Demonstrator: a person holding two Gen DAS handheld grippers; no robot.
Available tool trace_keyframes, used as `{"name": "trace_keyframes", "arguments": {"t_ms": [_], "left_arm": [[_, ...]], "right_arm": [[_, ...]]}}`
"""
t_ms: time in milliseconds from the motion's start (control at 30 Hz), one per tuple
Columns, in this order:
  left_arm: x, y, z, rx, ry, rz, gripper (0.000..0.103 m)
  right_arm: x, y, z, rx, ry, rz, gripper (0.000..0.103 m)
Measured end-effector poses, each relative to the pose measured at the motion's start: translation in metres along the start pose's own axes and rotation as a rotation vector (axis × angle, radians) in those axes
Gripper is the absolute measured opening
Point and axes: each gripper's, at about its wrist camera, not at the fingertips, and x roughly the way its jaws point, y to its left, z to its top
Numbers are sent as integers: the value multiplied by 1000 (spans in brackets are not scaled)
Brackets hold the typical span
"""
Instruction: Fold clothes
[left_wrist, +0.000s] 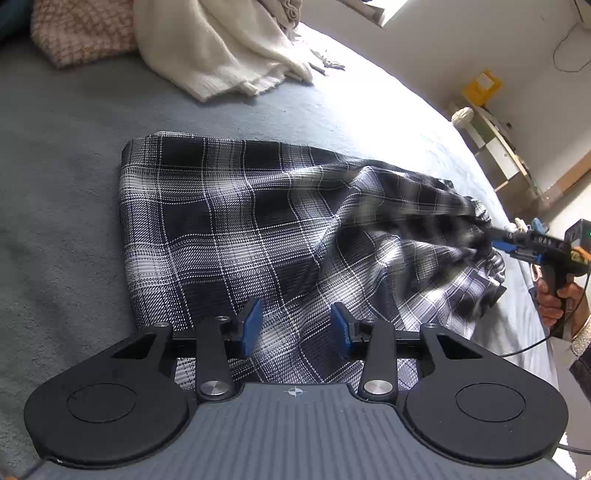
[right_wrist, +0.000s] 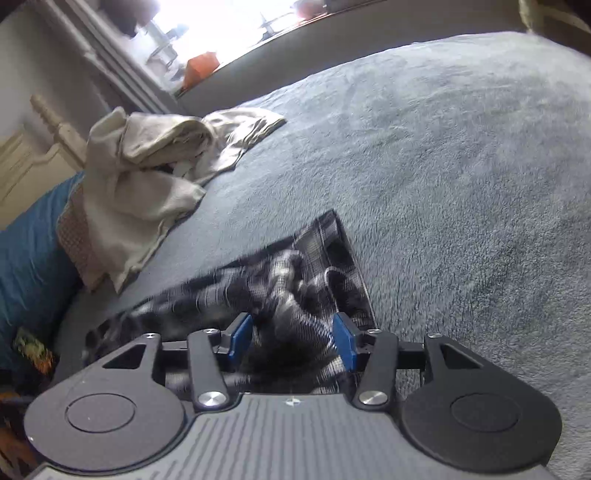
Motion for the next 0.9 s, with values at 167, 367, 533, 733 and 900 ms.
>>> {"name": "trace_keyframes", "arguments": {"t_ms": [167,367,533,733,900], "left_arm": [[-2,-1,-1,-9,-4,3,40],[-6,6,2,-26,-5,-1,40],[-2,8,4,-42,-1,0,40],[2,3,3,-28,3,13,40],[4,4,3,-30,2,11,40]], "right_arm": [[9,20,-6,-156,35,-119,11],[-37,17,-5,-46,-15,-44,2],[-18,-14,-22,33,52,-124,3],[-19,-16,-7,47,6,-108,35],[-22,-10,10,11,-53,-52,61]]}}
